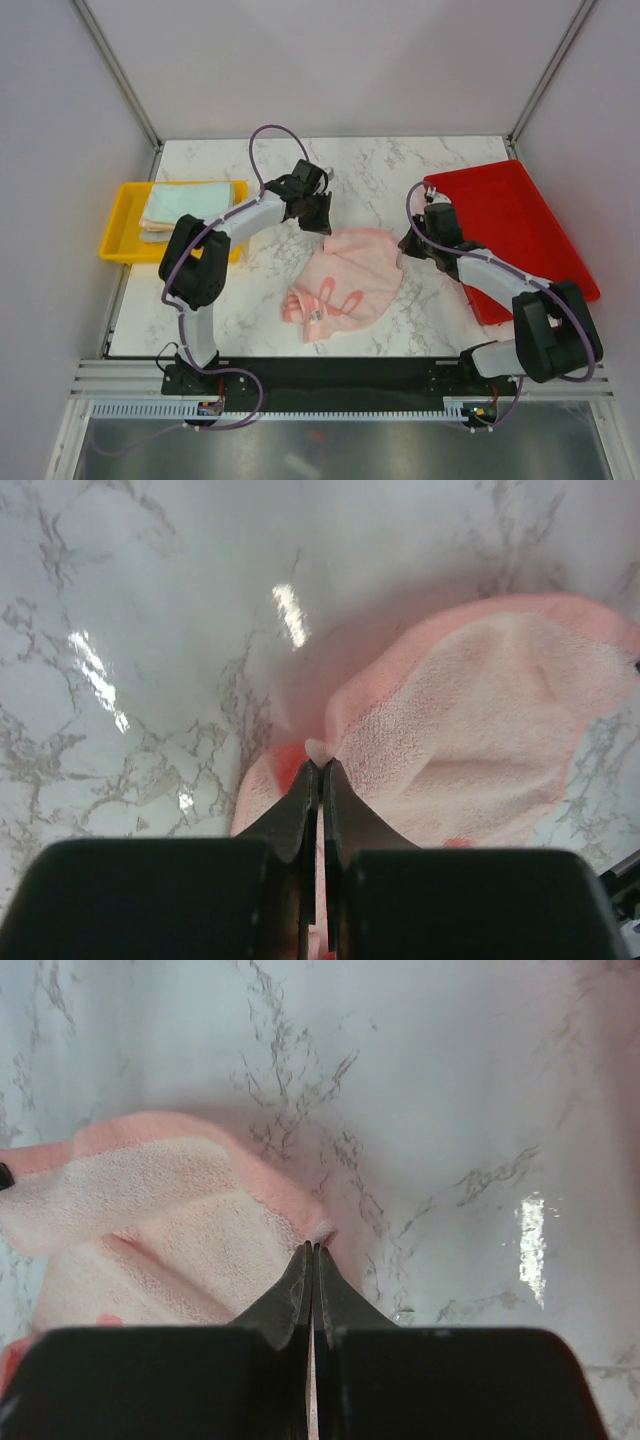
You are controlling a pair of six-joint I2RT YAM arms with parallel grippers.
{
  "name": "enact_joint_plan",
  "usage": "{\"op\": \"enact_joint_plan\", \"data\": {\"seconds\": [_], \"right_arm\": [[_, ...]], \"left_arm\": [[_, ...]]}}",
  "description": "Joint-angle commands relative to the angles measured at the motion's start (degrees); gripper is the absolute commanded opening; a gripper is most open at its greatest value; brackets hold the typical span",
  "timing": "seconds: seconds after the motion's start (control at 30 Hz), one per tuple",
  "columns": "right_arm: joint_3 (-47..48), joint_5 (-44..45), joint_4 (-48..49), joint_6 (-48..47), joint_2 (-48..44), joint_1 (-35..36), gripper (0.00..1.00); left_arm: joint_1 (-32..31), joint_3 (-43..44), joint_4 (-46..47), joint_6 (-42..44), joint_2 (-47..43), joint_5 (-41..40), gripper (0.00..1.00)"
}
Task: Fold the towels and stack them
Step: Flatten out the crumpled towel
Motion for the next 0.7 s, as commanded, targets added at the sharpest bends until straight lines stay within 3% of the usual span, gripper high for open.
{"op": "enact_joint_plan", "data": {"seconds": [0.0, 0.13, 0.2, 0.23, 0.43, 0.67], "right_arm": [[-0.12, -6.60, 2.21, -1.30, 5.45, 0.10, 0.00], [1.20, -11.09, 5.30, -2.00, 11.27, 0.02, 0.00], [2.69, -10.65, 5.48, -2.53, 13.90, 0.10, 0.12], [3.13, -10.56, 5.56, -3.23, 14.61, 0.02, 0.23], [4.63, -12.49, 6.09, -3.15, 15.85, 0.10, 0.46], [5.51, -11.79, 4.86, 3.08, 16.11, 0.01, 0.51]], "left_arm": [[0.13, -5.02, 0.17, -3.64, -1.02, -3.42, 0.02], [0.13, -6.35, 0.26, -3.11, 0.90, -3.69, 0.02], [0.13, -5.91, 0.26, -2.85, 1.52, -3.34, 0.02], [0.13, -5.74, 0.26, -2.85, 1.87, -3.25, 0.02], [0.13, -4.24, 0.26, -2.06, 2.05, -3.51, 0.02], [0.13, -3.71, 0.17, -1.62, 2.05, -3.86, 0.02]]}}
